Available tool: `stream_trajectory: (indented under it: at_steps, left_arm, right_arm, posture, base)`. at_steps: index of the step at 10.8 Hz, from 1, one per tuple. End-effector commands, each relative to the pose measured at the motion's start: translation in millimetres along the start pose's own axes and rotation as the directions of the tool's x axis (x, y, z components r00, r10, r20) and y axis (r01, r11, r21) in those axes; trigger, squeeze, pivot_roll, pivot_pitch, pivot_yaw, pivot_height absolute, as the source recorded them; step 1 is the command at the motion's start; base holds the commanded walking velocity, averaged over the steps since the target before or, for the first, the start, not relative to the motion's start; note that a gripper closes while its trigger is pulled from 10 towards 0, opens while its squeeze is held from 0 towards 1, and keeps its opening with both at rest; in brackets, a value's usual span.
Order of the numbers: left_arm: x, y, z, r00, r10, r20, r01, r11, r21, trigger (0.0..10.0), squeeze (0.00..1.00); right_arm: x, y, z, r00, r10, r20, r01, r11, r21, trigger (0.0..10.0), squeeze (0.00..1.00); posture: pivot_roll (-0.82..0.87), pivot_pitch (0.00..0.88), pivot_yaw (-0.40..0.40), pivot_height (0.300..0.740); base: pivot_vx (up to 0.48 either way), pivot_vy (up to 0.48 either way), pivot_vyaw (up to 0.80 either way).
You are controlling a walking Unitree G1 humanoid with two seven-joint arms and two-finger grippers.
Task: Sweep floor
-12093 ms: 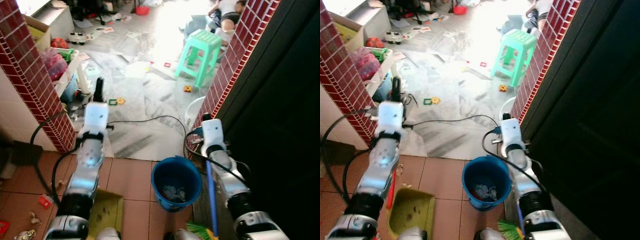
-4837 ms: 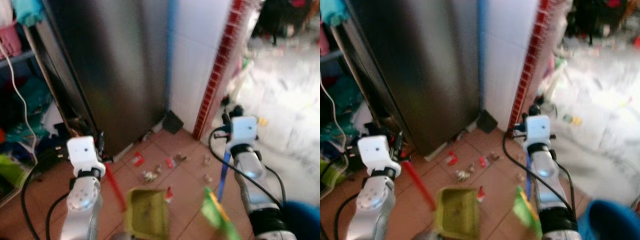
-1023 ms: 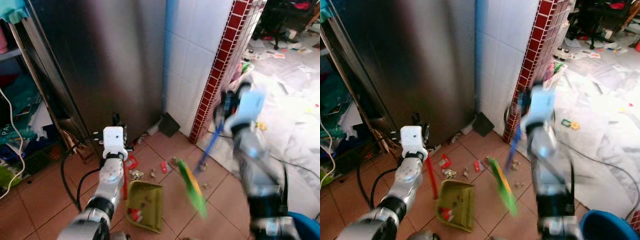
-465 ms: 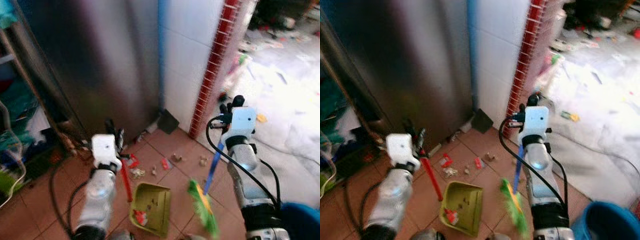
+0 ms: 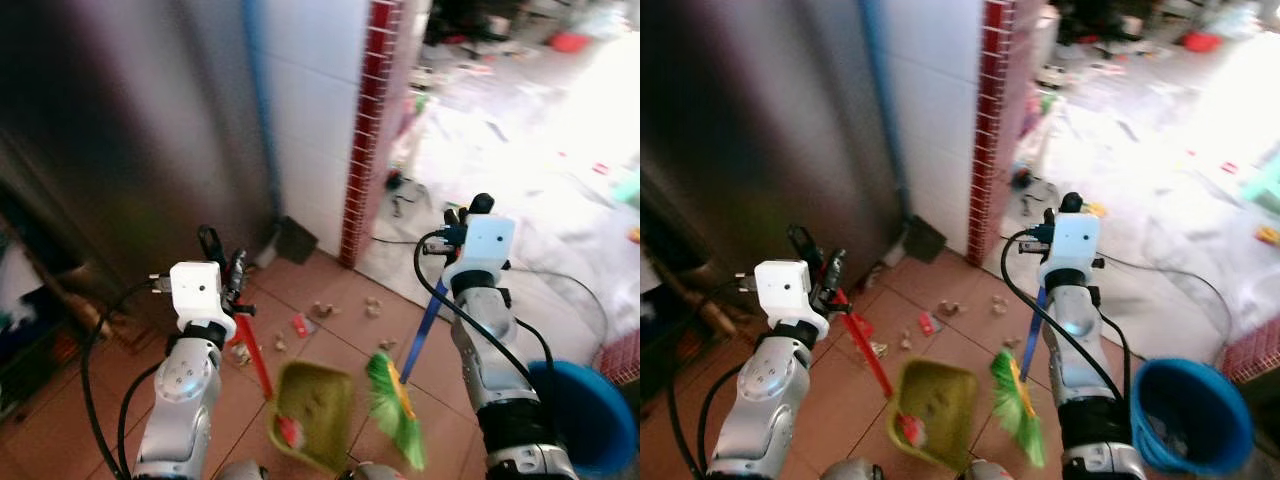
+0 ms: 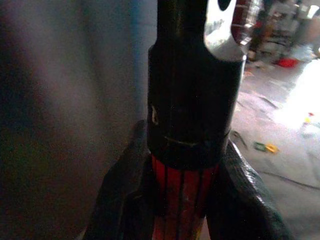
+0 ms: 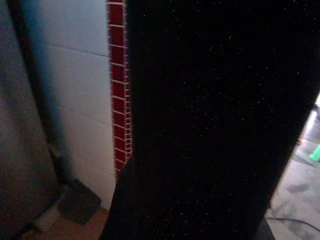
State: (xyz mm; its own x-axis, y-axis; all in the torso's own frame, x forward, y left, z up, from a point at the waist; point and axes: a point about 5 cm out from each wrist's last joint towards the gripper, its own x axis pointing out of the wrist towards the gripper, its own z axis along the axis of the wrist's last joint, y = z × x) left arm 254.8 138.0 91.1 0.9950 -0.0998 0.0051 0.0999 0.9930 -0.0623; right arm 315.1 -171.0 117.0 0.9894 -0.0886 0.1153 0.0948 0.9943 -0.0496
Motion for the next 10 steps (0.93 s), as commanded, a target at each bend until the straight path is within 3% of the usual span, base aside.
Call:
stream_trajectory:
  at_steps: [1, 2, 4, 6, 10]
  left_arm:
    - [0.3, -1.6, 11.6, 0.999, -0.019, 0.042, 0.019, 1.000, 0.002, 10.0, 0.00]
    - [0.3, -1.6, 12.3, 0.999, -0.027, 0.041, 0.027, 1.000, 0.001, 10.0, 0.00]
    - [1.0, -0.5, 15.2, 0.999, -0.029, 0.033, 0.029, 1.000, -0.008, 10.0, 0.00]
    - [2.0, -0.8, 17.5, 0.999, -0.035, 0.022, 0.035, 0.999, -0.020, 10.0, 0.00]
    - [3.8, -0.3, 18.2, 1.000, -0.028, 0.006, 0.028, 0.999, -0.039, 10.0, 0.00]
  right_arm:
    - [3.2, -0.5, 2.3, 1.000, -0.011, 0.009, 0.011, 1.000, 0.016, 10.0, 0.00]
    - [3.9, -2.2, 2.7, 1.000, -0.019, 0.013, 0.018, 1.000, 0.022, 10.0, 0.00]
    - [3.5, -5.0, 1.1, 1.000, -0.028, 0.009, 0.028, 0.999, 0.032, 10.0, 0.00]
    - [3.8, -5.3, -0.6, 0.999, -0.035, 0.004, 0.035, 0.999, 0.038, 10.0, 0.00]
    - [6.9, -6.9, -0.8, 0.999, -0.036, 0.002, 0.036, 0.999, 0.033, 10.0, 0.00]
  posture:
    - [-0.05, 0.000, 0.041, 0.740]
    - [-0.05, 0.000, 0.042, 0.740]
    - [-0.05, 0.000, 0.046, 0.740]
    - [-0.06, 0.000, 0.050, 0.740]
    - [-0.06, 0.000, 0.047, 0.740]
  base:
    - [0.000, 0.000, -0.80]
    - [0.000, 0.000, -0.80]
    - [0.000, 0.000, 0.00]
    - [-0.300, 0.000, 0.00]
    - [-0.309, 0.000, -0.46]
